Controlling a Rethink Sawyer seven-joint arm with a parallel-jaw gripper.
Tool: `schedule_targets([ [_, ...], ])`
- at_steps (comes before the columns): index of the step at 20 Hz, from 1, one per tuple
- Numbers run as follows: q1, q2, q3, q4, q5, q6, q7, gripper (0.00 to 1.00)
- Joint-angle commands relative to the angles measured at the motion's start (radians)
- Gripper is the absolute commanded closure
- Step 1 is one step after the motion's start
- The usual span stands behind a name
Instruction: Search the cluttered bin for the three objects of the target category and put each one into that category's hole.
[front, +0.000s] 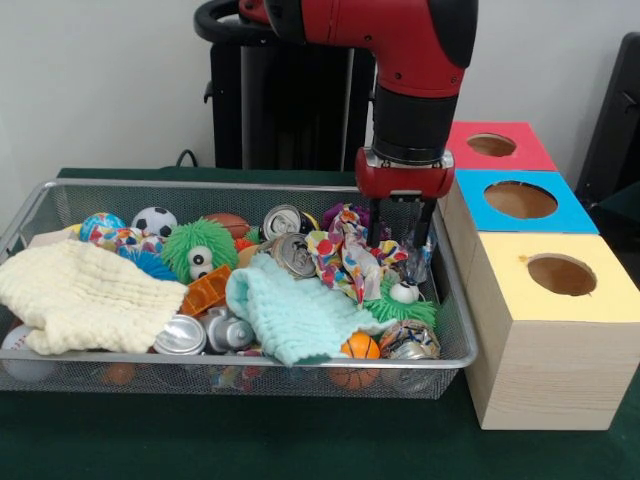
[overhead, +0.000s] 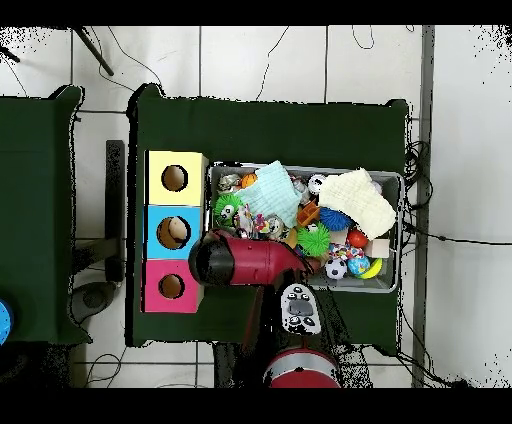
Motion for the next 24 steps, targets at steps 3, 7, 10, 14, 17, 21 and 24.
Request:
schedule_targets([
  [3, -0.031, 0.017, 0.056, 0.063, -0.049, -0.104, 0.140, 0.00],
  [7, -0.022, 0.027, 0.051, 0.070, -0.048, -0.119, 0.148, 0.00],
  [10, -0.020, 0.032, 0.047, 0.087, -0.052, -0.144, 0.154, 0.00],
  [14, -0.024, 0.045, 0.053, 0.103, -0.057, -0.166, 0.153, 0.00],
  [17, -0.024, 0.050, 0.054, 0.118, -0.057, -0.179, 0.157, 0.00],
  [21, -0.027, 0.047, 0.056, 0.132, -0.053, -0.177, 0.160, 0.00],
  [24, -0.027, 0.061, 0.057, 0.129, -0.050, -0.184, 0.157, 0.00],
])
